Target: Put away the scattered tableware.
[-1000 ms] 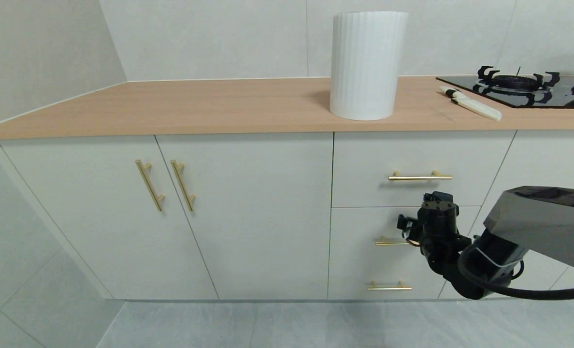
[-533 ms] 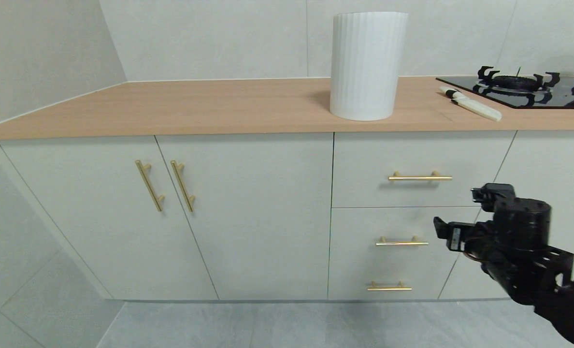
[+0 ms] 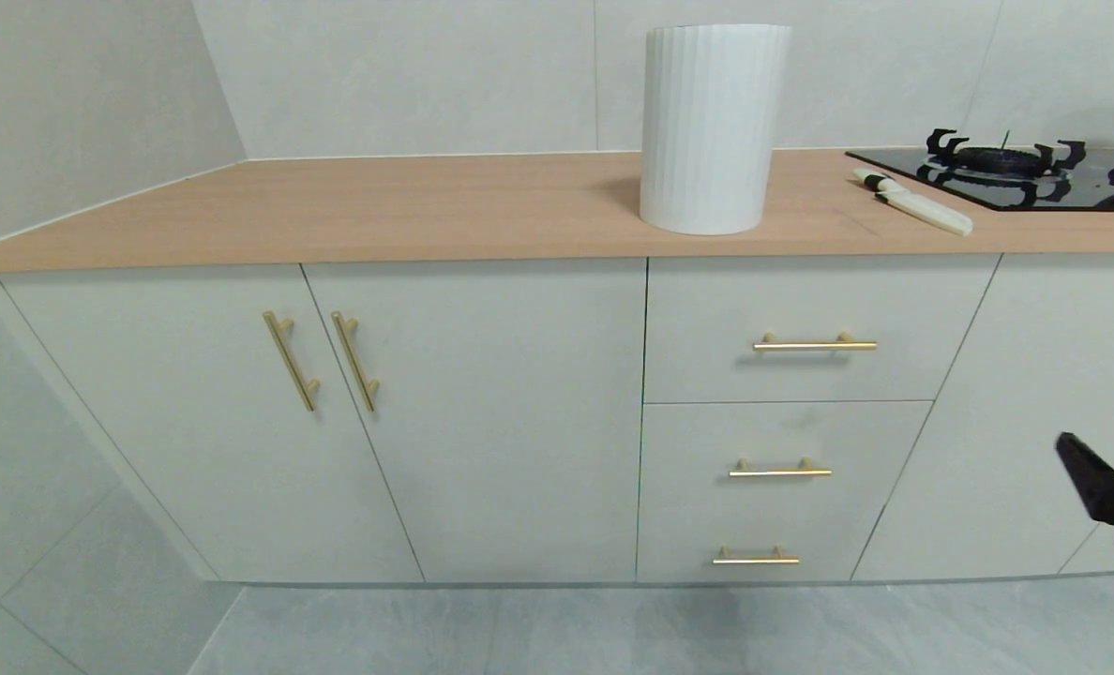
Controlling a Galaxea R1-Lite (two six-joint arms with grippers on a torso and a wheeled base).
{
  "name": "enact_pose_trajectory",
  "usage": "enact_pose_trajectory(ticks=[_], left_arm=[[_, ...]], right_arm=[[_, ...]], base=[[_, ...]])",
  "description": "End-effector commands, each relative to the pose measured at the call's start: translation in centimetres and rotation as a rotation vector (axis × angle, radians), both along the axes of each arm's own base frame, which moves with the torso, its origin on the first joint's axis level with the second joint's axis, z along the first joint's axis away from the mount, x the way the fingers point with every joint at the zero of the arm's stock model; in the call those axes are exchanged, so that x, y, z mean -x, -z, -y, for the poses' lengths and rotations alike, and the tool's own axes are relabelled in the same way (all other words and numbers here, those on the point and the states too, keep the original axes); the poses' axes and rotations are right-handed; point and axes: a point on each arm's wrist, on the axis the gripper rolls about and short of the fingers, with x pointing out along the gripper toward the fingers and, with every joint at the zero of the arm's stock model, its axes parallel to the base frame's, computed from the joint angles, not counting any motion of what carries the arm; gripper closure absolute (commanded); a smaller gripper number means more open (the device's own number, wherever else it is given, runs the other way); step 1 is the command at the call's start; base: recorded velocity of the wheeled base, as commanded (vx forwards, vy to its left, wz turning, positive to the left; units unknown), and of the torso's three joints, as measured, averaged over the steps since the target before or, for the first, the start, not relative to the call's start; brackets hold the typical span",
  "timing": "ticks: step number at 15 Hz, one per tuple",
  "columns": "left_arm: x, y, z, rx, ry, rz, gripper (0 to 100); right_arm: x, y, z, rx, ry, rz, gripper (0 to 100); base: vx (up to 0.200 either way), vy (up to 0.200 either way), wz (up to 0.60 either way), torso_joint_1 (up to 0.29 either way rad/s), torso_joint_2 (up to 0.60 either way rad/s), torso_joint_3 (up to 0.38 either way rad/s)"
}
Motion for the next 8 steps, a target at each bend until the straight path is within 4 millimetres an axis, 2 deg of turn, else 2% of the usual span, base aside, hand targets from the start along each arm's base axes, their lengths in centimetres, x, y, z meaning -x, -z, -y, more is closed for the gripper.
enact_pose_trajectory(ticks=[1,4,8], left_arm=[[0.0,0.0,0.0,0.000,-0.001,0.000,0],[0.0,0.0,0.0,0.000,-0.001,0.000,0],[0.0,0.0,0.0,0.000,-0.001,0.000,0]], right_arm=[[6.3,-1.0,2.8,0.016,0.131,0.158,0],[11.3,-0.9,3.7,0.059,0.216,0.243,0],[17.5,0.4,3.6,0.096,0.230,0.268,0]], base=[[0.000,0.000,0.00,0.000,0.00,0.000],[0.000,0.000,0.00,0.000,0.00,0.000],[0.000,0.000,0.00,0.000,0.00,0.000]])
